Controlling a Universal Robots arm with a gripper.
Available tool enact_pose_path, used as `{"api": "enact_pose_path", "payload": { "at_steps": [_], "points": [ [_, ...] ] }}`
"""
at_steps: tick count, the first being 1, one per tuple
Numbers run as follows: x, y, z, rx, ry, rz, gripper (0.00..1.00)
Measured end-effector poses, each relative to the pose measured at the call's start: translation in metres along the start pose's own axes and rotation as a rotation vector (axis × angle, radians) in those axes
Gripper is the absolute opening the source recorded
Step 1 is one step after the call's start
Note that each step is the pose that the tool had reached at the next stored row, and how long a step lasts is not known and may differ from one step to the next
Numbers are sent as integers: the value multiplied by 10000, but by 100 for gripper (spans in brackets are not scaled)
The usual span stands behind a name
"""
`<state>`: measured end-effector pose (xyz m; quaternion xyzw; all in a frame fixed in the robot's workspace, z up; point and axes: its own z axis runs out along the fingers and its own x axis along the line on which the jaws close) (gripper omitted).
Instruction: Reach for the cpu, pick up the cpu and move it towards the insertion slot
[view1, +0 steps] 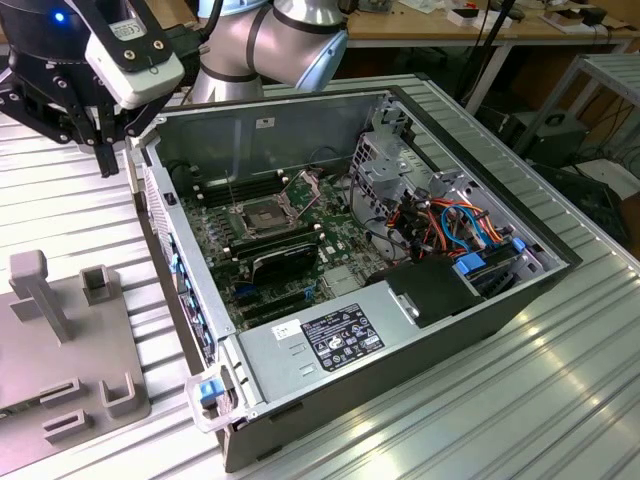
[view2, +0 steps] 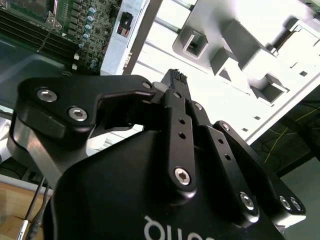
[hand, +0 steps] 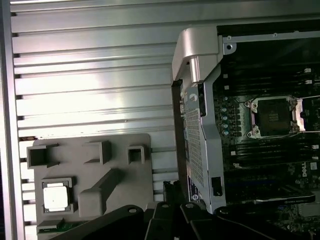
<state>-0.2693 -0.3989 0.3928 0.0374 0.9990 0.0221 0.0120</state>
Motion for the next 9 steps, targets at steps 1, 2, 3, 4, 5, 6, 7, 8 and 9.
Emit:
{"api": "enact_pose_path", "payload": {
  "at_steps": [1,2,3,4,5,6,7,8,9],
  "points": [
    [14,-1,-1,0,1,-1,11],
    [18,-1,-1,0,0,-1,11],
    [26,-2,-1,0,1,0,11],
    [33,-2,-1,0,1,0,11],
    [39,-3,-1,0,1,0,11],
    [48,-4,-1,0,0,0,11],
    [55,-4,-2,0,1,0,11],
    [64,-5,-2,0,1,0,11],
    [73,-5,-2,0,1,0,11]
  ]
}}
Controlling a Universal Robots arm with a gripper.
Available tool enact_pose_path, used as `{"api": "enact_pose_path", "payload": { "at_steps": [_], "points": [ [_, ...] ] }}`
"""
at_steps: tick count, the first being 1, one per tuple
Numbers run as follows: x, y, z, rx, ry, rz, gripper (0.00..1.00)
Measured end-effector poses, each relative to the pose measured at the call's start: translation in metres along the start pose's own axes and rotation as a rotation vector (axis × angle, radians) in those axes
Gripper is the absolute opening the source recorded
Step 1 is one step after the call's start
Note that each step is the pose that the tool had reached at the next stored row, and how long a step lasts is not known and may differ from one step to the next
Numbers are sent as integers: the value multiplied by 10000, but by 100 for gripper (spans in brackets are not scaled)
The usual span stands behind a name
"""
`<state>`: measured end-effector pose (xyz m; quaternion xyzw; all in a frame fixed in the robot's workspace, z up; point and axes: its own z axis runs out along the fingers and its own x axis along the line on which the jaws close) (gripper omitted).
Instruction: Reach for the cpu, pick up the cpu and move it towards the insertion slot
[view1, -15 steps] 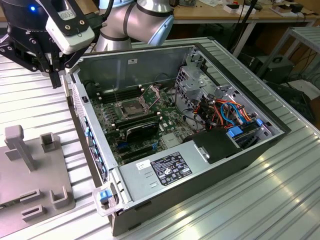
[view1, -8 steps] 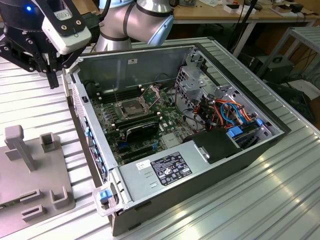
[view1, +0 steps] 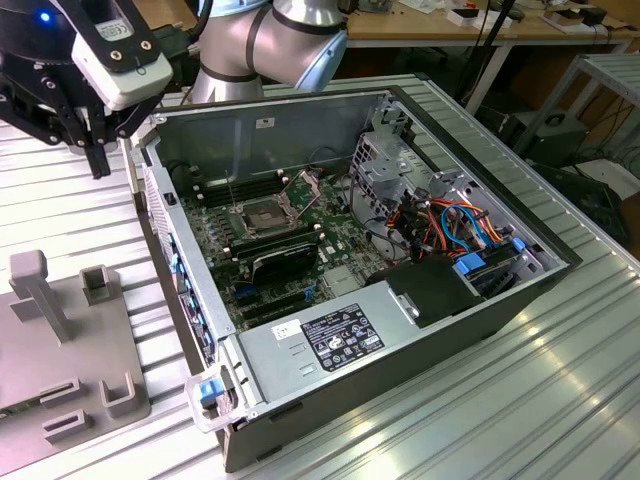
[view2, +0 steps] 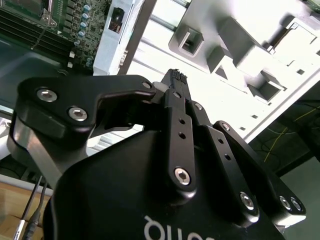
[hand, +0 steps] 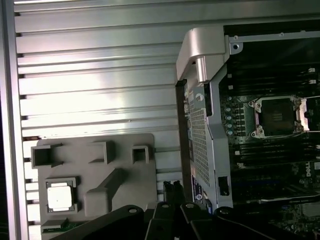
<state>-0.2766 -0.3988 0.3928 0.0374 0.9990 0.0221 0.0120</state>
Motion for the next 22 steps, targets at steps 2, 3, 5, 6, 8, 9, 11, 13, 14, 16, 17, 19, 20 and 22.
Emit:
{"api": "enact_pose_path", "payload": {
  "at_steps": [2,3,5,6,8,9,11,13,14,16,17,19,20,22],
  "points": [
    [19,-1,0,0,-1,0,11],
    [31,-2,-1,0,0,0,11],
    [55,-4,-1,0,0,0,11],
    [62,-5,-1,0,0,0,11],
    [79,-6,-2,0,-1,-1,11],
    [88,-7,-2,0,-1,-1,11],
    [106,-8,-3,0,0,0,11],
    [120,-9,-3,0,-1,-1,11],
    [137,-10,-3,0,0,-1,11],
    [154,-11,-4,0,0,0,11],
    [166,-13,-4,0,0,-1,11],
    [182,-14,-5,0,0,0,11],
    [194,-15,-5,0,0,0,11],
    [214,-16,-5,1,0,0,11]
  ]
}}
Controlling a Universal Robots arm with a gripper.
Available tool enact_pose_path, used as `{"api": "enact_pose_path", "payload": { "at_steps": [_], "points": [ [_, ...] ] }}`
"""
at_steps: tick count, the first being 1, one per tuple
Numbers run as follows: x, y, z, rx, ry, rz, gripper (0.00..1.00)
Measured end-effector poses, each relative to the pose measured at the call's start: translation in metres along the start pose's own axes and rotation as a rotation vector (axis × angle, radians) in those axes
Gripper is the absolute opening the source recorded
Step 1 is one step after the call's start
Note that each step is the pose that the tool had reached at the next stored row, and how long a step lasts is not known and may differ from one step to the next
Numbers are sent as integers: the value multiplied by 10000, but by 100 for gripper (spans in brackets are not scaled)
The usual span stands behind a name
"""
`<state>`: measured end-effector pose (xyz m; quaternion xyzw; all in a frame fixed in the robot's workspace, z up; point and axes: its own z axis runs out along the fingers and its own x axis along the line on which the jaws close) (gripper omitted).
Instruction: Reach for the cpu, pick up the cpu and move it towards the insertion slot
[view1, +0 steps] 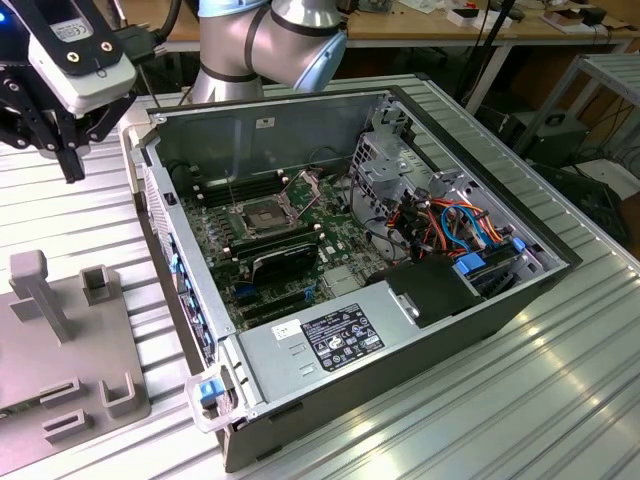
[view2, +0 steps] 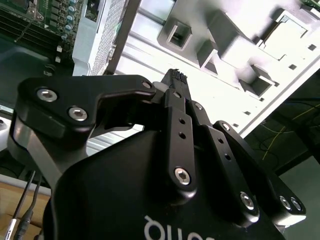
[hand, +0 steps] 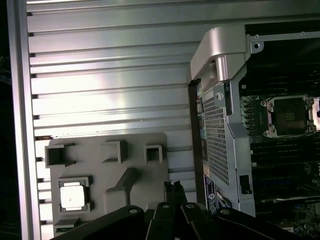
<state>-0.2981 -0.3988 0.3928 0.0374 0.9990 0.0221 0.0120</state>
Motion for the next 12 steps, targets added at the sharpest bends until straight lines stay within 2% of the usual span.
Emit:
{"api": "enact_pose_path", "payload": {
  "at_steps": [3,8,12],
  "points": [
    [22,-2,0,0,0,0,11],
    [126,-10,-3,0,0,-1,11],
    [174,-13,-4,0,0,0,11]
  ]
}}
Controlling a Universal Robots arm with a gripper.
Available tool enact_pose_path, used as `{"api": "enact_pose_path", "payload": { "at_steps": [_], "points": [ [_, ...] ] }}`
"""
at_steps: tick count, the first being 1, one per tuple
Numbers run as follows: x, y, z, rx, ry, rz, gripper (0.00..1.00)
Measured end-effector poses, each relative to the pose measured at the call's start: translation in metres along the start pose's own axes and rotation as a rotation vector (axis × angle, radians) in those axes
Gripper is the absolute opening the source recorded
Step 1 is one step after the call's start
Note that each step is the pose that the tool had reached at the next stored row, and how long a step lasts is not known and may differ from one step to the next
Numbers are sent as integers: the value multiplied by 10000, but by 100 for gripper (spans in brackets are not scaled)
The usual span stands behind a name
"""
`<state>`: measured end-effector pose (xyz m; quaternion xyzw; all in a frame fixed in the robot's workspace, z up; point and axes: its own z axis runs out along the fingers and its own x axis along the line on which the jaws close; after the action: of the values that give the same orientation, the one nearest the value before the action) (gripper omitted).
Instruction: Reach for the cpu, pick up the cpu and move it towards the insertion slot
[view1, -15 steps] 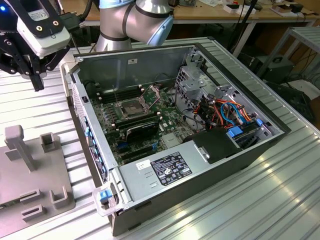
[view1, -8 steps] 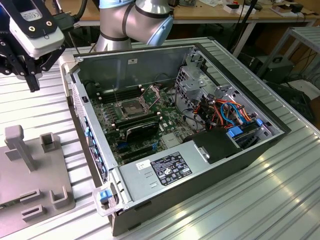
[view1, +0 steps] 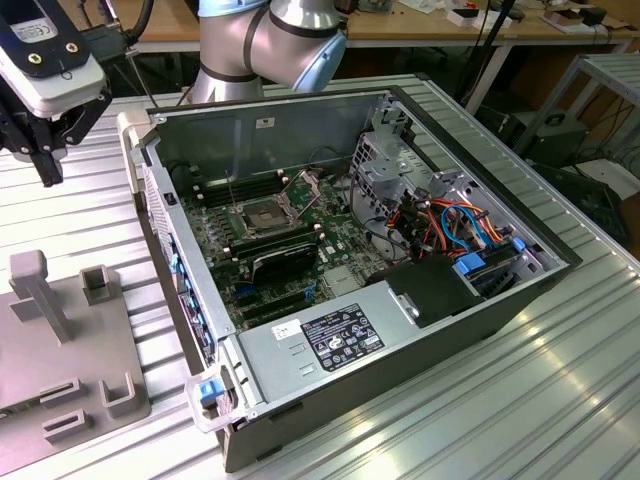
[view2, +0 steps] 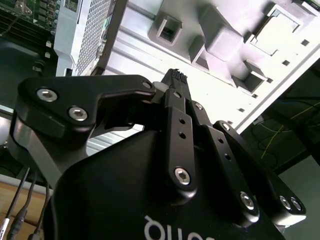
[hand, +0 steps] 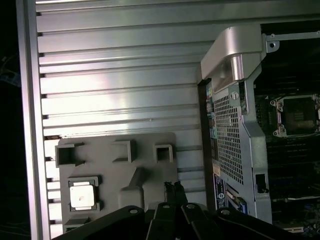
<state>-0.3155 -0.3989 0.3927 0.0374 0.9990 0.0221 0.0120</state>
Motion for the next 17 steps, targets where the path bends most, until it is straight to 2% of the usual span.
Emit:
{"api": "enact_pose_path", "payload": {
  "at_steps": [2,6,17],
  "points": [
    [16,-1,0,0,0,0,11],
    [95,-7,-1,0,0,0,11],
    [226,-17,-3,0,3,0,11]
  ]
}}
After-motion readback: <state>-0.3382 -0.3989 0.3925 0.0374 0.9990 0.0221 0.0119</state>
